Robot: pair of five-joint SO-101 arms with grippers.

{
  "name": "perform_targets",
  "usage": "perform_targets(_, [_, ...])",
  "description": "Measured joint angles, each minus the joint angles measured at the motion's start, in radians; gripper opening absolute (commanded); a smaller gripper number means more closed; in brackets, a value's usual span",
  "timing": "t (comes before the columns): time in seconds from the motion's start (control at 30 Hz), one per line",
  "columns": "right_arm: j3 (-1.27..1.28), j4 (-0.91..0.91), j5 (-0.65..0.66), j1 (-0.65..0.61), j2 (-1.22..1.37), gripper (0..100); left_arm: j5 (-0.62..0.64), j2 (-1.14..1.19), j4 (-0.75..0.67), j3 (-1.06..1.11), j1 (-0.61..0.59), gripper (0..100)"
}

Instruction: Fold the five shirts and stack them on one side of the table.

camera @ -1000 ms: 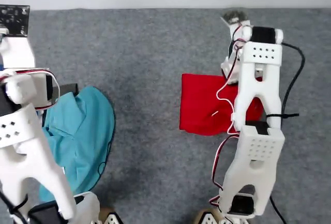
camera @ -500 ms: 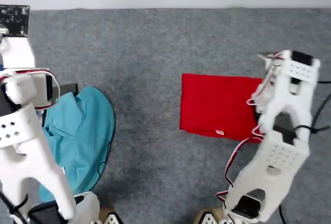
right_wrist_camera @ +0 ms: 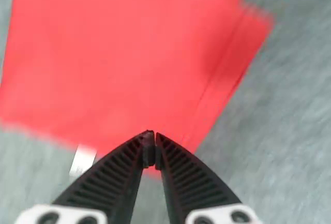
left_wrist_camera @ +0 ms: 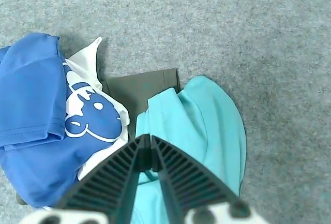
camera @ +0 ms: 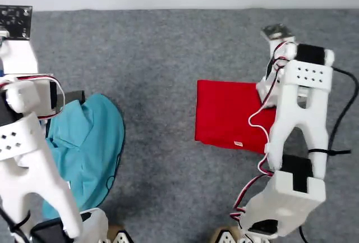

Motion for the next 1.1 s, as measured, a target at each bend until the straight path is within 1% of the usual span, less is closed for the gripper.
perform_targets(0.13, [0.0, -0.189, -0.015, 0.026, 0.012, 1.5, 0.0, 0.0, 0.0, 0.0, 0.0, 0])
perform_targets(0.33, [0.0, -0.339, -0.021, 0.064, 0.184, 1.6, 0.0, 0.0, 0.0, 0.0, 0.0, 0])
perform_targets(0.4, [0.002, -0.33, -0.025, 0.071, 0.21, 1.7, 0.0, 0.0, 0.0, 0.0, 0.0, 0])
perform_targets(0.47, [-0.031, -0.27, -0.041, 0.072, 0.21, 4.0, 0.0, 0.0, 0.0, 0.0, 0.0, 0])
perform_targets(0.6, [-0.163, -0.109, -0.114, 0.069, 0.21, 17.9, 0.0, 0.0, 0.0, 0.0, 0.0, 0])
perform_targets(0.67, [-0.204, -0.08, -0.132, 0.069, 0.21, 21.3, 0.0, 0.0, 0.0, 0.0, 0.0, 0])
perform_targets(0.87, [-0.218, -0.075, -0.141, 0.071, 0.273, 18.2, 0.0, 0.0, 0.0, 0.0, 0.0, 0])
perform_targets(1.1, [-0.218, -0.12, -0.144, 0.071, 0.373, 17.7, 0.0, -0.003, 0.0, 0.0, 0.0, 0])
